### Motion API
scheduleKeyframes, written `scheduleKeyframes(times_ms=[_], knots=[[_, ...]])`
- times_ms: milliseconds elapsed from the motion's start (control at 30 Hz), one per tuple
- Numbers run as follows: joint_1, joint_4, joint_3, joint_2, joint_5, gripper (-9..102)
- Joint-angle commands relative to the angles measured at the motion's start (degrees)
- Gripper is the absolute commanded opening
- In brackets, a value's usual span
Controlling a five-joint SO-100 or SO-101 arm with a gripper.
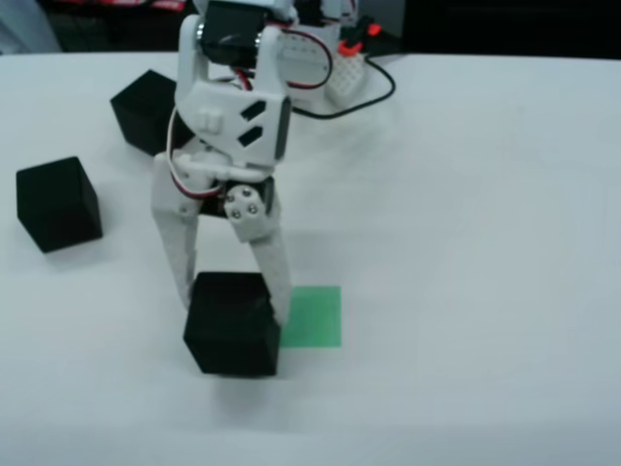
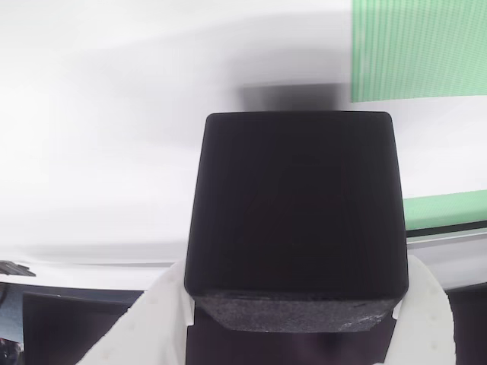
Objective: Stack 3 Blocks on the chosen place.
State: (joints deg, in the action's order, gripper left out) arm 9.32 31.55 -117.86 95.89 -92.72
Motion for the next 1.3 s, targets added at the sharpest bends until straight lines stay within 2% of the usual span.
scheduleKeyframes(times_ms=[0, 600, 1267], knots=[[-2.8, 1.8, -1.5, 6.2, 1.5, 20], [-8.7, 2.1, -11.0, 11.0, 3.4, 20], [-6.3, 0.1, -12.0, 11.2, 2.7, 20]])
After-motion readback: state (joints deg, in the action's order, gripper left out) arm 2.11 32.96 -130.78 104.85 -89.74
